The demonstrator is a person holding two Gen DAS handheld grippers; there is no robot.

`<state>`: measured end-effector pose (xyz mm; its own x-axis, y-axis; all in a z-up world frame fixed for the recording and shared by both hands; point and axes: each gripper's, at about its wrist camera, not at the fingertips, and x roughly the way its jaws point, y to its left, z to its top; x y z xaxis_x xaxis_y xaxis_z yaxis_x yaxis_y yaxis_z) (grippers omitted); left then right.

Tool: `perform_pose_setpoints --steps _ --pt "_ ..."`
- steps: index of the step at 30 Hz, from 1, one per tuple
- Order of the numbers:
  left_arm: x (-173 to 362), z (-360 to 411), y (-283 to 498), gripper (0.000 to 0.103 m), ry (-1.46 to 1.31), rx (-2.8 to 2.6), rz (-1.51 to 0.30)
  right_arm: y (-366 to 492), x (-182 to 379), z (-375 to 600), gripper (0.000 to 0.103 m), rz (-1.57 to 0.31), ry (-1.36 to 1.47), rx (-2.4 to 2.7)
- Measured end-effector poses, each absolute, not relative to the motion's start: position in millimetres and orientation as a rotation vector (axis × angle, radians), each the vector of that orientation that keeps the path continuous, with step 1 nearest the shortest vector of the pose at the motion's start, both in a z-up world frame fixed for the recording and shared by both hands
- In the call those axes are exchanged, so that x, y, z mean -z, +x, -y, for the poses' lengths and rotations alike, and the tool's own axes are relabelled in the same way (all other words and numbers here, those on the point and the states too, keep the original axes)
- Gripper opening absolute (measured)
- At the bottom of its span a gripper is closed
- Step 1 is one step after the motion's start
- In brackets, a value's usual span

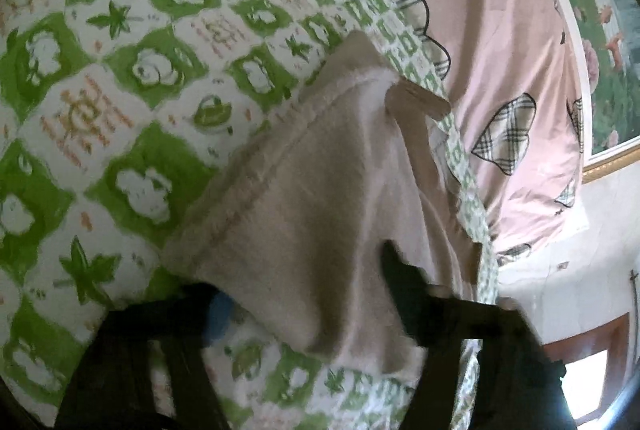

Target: Fold small clothes

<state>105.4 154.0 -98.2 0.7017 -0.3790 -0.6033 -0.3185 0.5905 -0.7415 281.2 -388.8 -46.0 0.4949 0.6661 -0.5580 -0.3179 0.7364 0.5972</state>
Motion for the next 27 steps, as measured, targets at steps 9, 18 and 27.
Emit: perform_pose_setpoints --steps 9,18,27 --pt "71.7 -172.1 92.0 0.009 -0.895 0.058 -0.702 276.7 52.6 380.9 0.056 -0.874 0.443 -0.66" --pt "93.9 -139.6 99.6 0.053 -0.859 0.059 -0.806 272.2 57.7 368.6 0.056 -0.893 0.439 -0.705" --pt "58.3 -115.0 115.7 0.011 -0.695 0.075 -0.708 286.1 55.0 378.8 0.056 -0.899 0.442 -0.712"
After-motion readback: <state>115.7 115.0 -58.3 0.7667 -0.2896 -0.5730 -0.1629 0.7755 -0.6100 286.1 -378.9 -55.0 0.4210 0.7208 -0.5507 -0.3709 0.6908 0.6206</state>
